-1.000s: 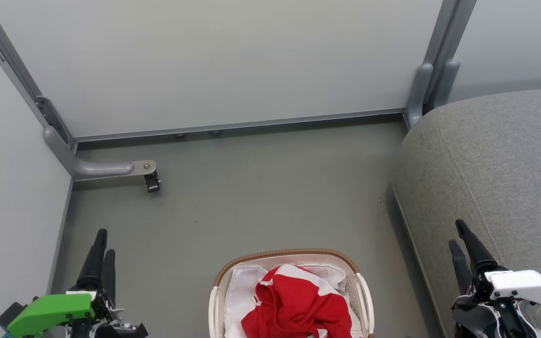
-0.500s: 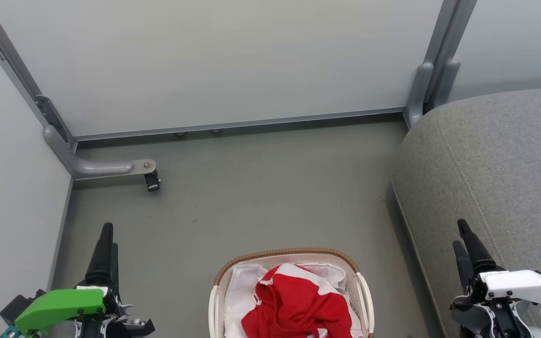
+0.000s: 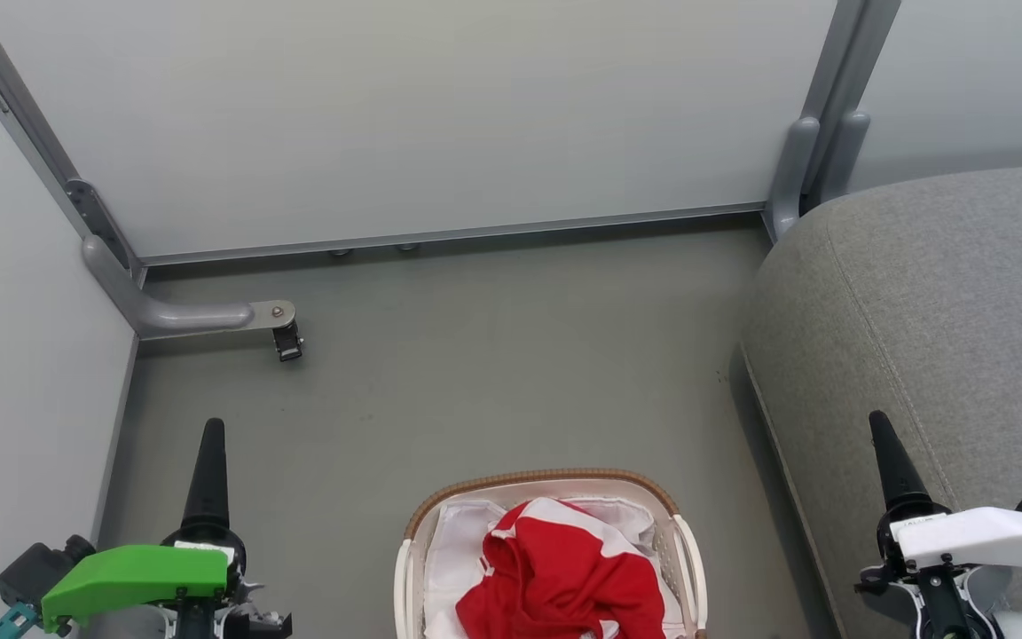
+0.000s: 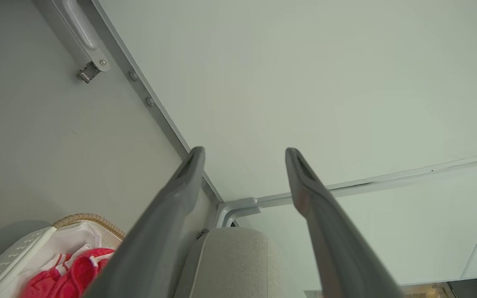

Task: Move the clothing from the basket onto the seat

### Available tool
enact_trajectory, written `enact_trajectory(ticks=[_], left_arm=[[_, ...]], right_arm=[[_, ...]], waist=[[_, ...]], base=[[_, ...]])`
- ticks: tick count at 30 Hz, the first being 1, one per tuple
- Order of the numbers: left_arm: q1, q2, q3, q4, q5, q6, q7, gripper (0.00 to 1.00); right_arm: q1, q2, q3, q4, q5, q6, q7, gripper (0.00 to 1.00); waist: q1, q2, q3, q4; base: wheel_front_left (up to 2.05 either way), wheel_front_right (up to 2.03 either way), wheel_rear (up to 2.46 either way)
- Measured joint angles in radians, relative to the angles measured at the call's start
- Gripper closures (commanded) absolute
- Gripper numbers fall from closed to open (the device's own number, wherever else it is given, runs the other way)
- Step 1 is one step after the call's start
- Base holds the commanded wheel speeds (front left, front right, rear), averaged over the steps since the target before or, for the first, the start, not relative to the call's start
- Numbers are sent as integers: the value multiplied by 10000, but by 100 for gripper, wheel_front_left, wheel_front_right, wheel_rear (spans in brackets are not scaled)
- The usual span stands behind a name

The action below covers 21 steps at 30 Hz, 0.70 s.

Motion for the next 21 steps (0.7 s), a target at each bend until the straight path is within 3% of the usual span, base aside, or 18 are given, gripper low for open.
enact_trajectory(ticks=[21], left_arm=[[276, 19, -1020, -694, 4581, 679, -717, 0]], right_arm=[[202, -33, -65, -88, -3774, 0, -702, 0]], waist=[[0, 0, -11, 33]], base=[[0, 0, 0]])
